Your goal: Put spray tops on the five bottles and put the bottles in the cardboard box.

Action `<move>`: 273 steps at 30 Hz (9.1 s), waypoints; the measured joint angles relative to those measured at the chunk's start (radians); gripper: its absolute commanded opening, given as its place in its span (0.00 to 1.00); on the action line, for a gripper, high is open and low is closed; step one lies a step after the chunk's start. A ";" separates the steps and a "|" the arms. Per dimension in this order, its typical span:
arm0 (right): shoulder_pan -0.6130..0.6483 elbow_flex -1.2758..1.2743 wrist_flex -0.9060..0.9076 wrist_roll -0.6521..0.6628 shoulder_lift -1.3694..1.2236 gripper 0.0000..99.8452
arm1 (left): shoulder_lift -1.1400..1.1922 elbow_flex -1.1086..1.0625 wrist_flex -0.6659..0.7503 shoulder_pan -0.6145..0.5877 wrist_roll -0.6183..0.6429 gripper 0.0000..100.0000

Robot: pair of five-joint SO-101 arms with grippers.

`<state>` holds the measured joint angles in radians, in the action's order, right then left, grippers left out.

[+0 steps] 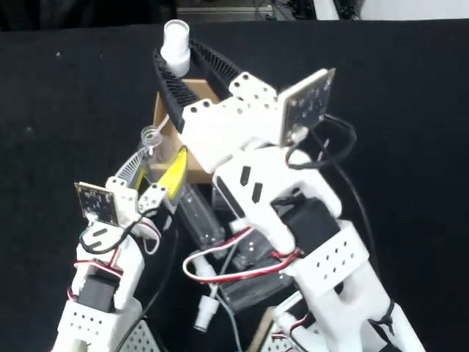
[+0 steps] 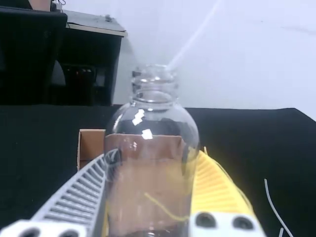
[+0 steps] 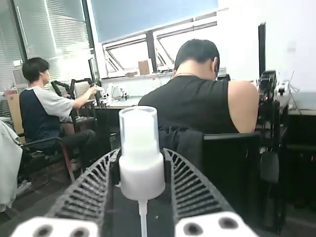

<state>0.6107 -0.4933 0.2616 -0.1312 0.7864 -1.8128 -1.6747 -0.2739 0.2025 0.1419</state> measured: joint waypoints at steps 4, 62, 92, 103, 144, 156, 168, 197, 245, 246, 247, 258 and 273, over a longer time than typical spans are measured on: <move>0.002 -0.005 -0.008 0.012 0.043 0.01 | 0.000 0.000 0.000 0.000 0.000 0.03; 0.176 -0.031 0.442 0.192 0.069 0.18 | 0.000 0.000 -0.011 0.012 -0.178 0.03; -0.471 -0.101 0.410 0.015 -0.628 0.18 | 0.000 0.000 -0.011 0.011 -0.178 0.03; -0.431 -0.100 0.308 0.015 -0.844 0.18 | 0.000 0.000 -0.011 0.011 -0.178 0.03; -0.479 0.002 0.514 0.601 -0.876 0.01 | 0.000 0.000 -0.011 0.011 -0.178 0.03; -0.480 0.002 0.517 0.560 -0.876 0.16 | 0.000 0.000 -0.012 0.011 -0.178 0.03; -0.443 0.068 0.706 0.479 -0.689 0.16 | 0.000 0.000 -0.017 0.011 -0.178 0.03; -0.439 -0.683 0.204 0.181 -0.032 0.16 | 1.410 0.233 1.099 -0.660 -0.178 0.03; -0.445 -0.694 0.201 0.181 -0.032 0.16 | 2.282 0.351 1.907 -1.131 -0.126 0.03; -0.445 -0.694 0.201 0.181 -0.032 0.16 | 2.282 0.351 1.907 -1.131 -0.123 0.03; -0.445 -0.694 0.201 0.181 -0.032 0.16 | 2.282 0.351 1.907 -1.131 -0.123 0.03; -0.445 -0.694 0.201 0.181 -0.032 0.16 | 2.289 0.446 1.907 -1.131 -0.123 0.03; -0.445 -0.694 0.201 0.181 -0.032 0.16 | 2.306 0.442 1.883 -1.131 -0.123 0.03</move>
<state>0.1657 -1.1868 0.4626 0.0499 0.7541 0.4933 -1.2329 1.6088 -0.9283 0.0192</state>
